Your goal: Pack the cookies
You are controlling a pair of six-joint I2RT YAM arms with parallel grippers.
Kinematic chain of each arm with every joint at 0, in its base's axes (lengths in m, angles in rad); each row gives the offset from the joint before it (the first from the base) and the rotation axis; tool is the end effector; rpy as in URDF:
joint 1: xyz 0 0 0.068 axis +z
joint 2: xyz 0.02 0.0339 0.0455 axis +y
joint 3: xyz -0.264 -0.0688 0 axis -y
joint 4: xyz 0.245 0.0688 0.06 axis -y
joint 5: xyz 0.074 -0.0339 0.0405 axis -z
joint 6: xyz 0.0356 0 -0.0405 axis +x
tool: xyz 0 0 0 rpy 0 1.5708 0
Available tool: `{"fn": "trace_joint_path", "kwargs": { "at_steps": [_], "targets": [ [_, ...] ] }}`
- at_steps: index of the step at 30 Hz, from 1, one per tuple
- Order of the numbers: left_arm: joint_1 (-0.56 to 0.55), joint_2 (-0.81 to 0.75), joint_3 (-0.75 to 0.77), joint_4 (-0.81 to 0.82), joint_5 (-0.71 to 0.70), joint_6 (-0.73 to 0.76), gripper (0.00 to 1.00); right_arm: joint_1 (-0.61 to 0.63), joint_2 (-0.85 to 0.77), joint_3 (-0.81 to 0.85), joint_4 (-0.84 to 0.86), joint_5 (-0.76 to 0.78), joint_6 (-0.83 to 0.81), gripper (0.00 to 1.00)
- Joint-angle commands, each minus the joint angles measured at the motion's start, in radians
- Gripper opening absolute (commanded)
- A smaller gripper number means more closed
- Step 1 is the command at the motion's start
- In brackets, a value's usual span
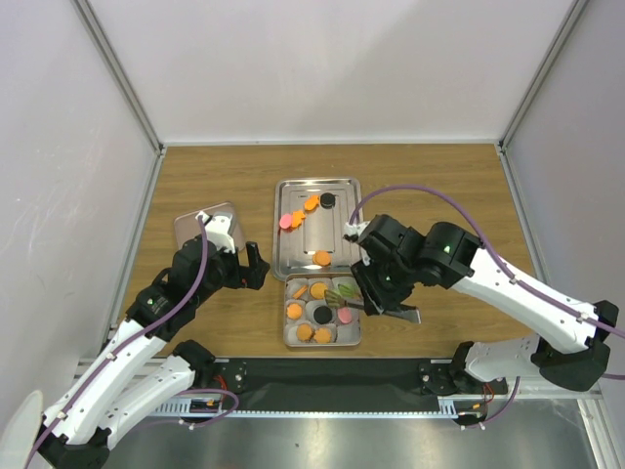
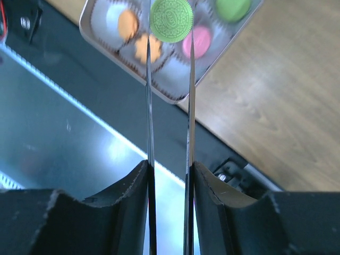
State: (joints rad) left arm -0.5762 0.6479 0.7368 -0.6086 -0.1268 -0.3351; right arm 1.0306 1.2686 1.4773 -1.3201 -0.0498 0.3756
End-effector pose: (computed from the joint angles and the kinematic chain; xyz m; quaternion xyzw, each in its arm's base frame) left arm 0.1224 -0.0742 0.3001 0.0723 0.8609 -0.1711 0.4737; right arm 0.1102 0.1872 0.3768 -0.3185 0.9199 0.1657 0.1580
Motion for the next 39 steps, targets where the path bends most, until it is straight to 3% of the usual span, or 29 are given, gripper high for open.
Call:
{"fn": "trace_joint_path", "kwargs": {
  "at_steps": [1,8,39],
  "targets": [
    [0.004,0.001,0.01,0.032,0.007,0.01,1.0,0.042,-0.028,-0.02,-0.047,-0.042,0.037,0.35],
    [0.004,0.007,0.01,0.029,0.006,0.01,1.0,0.101,-0.044,-0.072,-0.064,-0.032,0.063,0.36],
    [0.004,0.007,0.01,0.029,0.003,0.01,1.0,0.123,-0.055,-0.193,-0.041,-0.045,0.072,0.39]
  ]
}}
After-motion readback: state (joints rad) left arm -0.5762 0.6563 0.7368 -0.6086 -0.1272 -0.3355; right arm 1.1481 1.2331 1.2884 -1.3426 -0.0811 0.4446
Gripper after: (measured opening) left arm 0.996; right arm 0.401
